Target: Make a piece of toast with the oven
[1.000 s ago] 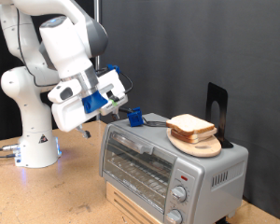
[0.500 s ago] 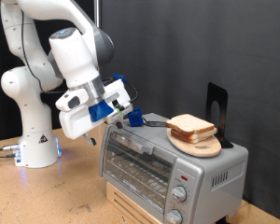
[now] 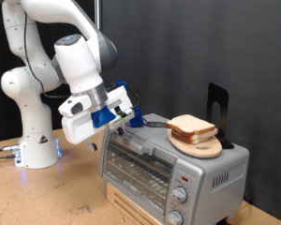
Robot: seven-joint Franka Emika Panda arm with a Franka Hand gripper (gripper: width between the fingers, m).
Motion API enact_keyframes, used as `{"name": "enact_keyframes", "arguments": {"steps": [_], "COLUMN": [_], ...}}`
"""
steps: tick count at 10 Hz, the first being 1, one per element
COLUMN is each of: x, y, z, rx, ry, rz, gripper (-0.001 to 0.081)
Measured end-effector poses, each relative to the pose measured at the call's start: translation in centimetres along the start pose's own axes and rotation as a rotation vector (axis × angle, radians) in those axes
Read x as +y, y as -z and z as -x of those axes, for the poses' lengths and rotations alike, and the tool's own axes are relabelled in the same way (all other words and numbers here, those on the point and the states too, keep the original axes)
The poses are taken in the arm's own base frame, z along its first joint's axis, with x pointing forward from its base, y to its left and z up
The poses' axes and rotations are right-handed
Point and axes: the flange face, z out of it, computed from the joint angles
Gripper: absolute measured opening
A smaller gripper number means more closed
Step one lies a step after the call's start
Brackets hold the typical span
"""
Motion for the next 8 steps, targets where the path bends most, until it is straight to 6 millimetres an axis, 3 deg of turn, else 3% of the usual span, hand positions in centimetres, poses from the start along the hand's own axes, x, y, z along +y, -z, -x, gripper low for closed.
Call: {"name": "enact_keyframes", "arguments": {"steps": [4,8], "x": [3.8,6.0], "y": [0.6,-1.8], "z": [-3.7,-6.4], "rx": [0.099,0.165], "ry": [-0.011,-0.061], "rz": [0.038,0.079], "gripper": [0.0808,0.0808]}}
